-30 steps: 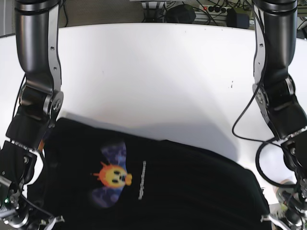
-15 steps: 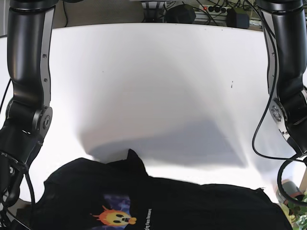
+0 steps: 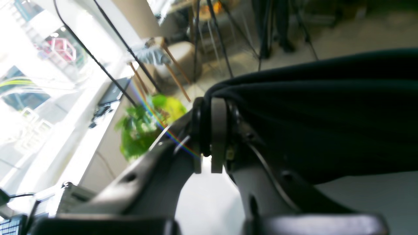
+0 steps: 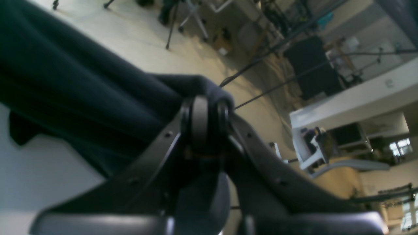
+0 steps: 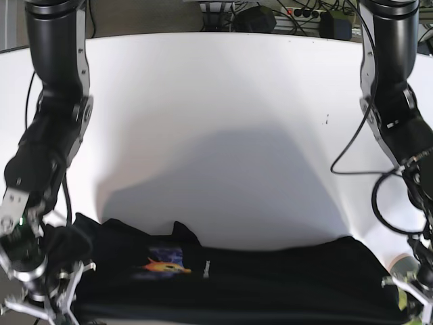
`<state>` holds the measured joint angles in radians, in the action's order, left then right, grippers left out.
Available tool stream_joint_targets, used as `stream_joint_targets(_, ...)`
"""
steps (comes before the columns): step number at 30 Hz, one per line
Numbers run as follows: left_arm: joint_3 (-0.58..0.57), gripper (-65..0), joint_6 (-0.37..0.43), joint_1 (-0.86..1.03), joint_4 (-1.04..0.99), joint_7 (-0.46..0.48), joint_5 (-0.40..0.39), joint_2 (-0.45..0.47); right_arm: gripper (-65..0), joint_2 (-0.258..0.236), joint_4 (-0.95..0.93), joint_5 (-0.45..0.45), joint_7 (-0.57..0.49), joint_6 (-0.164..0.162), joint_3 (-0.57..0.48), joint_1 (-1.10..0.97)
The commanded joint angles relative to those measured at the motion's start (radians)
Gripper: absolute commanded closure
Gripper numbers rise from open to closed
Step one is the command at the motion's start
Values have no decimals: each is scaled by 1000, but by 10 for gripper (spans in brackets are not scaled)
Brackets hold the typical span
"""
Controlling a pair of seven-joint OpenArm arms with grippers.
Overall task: Fold the T-shirt properly
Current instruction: 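Lay the shirt flat by pulling both grippers back across the table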
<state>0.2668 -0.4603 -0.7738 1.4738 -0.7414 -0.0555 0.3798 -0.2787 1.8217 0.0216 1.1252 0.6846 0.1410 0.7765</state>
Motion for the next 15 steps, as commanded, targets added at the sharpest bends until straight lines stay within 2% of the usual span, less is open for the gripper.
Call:
stream_joint_targets(1,24,0,10,27,64,27,-4,14,-21,-9,56,8,-14,-7,61,-22)
stream_joint_targets(6,33,0,10,172,106,27,-4,12,-21,43,115,8,-14,-7,139,-164)
stream_joint_targets(11,65,0,10,354,192,27,-5,6,-21,54,171,7,-14,-7,191,-332)
stream_joint_targets(15,133,0,-1,468,225,27,-5,-37,-21,108,184,7,-14,1,263,-440)
